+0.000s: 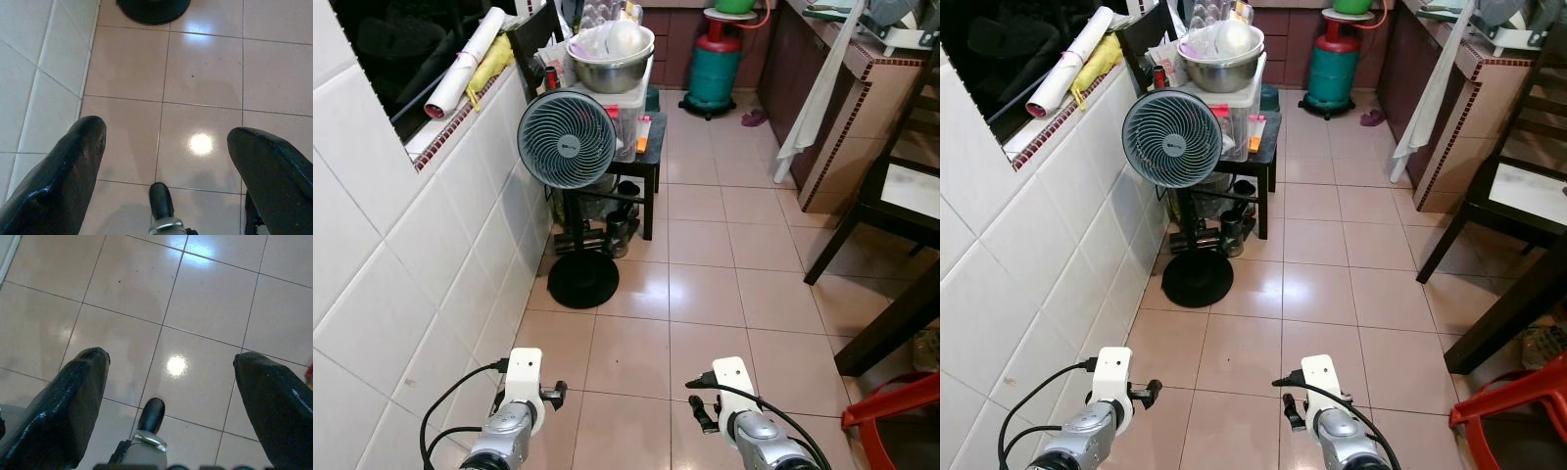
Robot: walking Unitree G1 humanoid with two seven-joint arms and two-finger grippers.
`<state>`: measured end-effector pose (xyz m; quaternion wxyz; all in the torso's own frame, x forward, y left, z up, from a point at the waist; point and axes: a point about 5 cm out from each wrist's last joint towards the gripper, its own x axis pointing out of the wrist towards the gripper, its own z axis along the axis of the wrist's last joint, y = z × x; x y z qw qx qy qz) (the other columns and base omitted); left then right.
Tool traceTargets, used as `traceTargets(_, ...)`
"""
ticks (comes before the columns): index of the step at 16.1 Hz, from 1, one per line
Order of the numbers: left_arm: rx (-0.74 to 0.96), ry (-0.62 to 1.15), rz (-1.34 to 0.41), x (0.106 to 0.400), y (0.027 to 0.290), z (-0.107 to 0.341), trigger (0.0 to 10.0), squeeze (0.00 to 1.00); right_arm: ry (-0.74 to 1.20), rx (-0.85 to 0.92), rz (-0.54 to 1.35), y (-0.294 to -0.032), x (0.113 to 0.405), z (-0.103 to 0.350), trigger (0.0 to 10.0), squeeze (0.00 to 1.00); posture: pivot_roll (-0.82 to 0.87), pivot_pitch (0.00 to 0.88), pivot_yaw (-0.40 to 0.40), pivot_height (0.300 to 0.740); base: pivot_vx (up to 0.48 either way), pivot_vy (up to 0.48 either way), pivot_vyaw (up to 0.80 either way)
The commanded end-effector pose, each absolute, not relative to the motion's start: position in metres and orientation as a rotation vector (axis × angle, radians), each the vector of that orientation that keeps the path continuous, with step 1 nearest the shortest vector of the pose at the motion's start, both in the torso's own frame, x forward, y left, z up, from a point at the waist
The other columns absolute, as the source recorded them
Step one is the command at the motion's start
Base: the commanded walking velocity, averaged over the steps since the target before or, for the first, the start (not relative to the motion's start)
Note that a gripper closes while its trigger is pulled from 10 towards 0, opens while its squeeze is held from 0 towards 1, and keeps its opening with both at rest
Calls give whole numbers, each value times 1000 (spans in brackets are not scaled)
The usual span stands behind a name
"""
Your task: Setting the table
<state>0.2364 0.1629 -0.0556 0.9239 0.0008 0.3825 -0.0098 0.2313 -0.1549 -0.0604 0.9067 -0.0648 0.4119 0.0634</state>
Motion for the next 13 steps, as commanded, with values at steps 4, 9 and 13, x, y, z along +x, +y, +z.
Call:
traceTargets(4, -5, 812, 9, 227, 169, -61, 10000, 0, 855, -148, 152, -155, 231, -61, 10000, 0, -20, 0, -2, 740, 0, 0, 0)
traceTargets(9, 11, 750, 10, 244, 183, -48, 10000, 0, 791, -73, 162, -148, 248, -49, 10000, 0, -18, 0, 13, 740, 0, 0, 0)
traceTargets(13, 47, 639, -101, 265, 191, -28, 10000, 0, 639, 37, 151, -152, 281, -21, 10000, 0, -14, 0, 29, 740, 0, 0, 0)
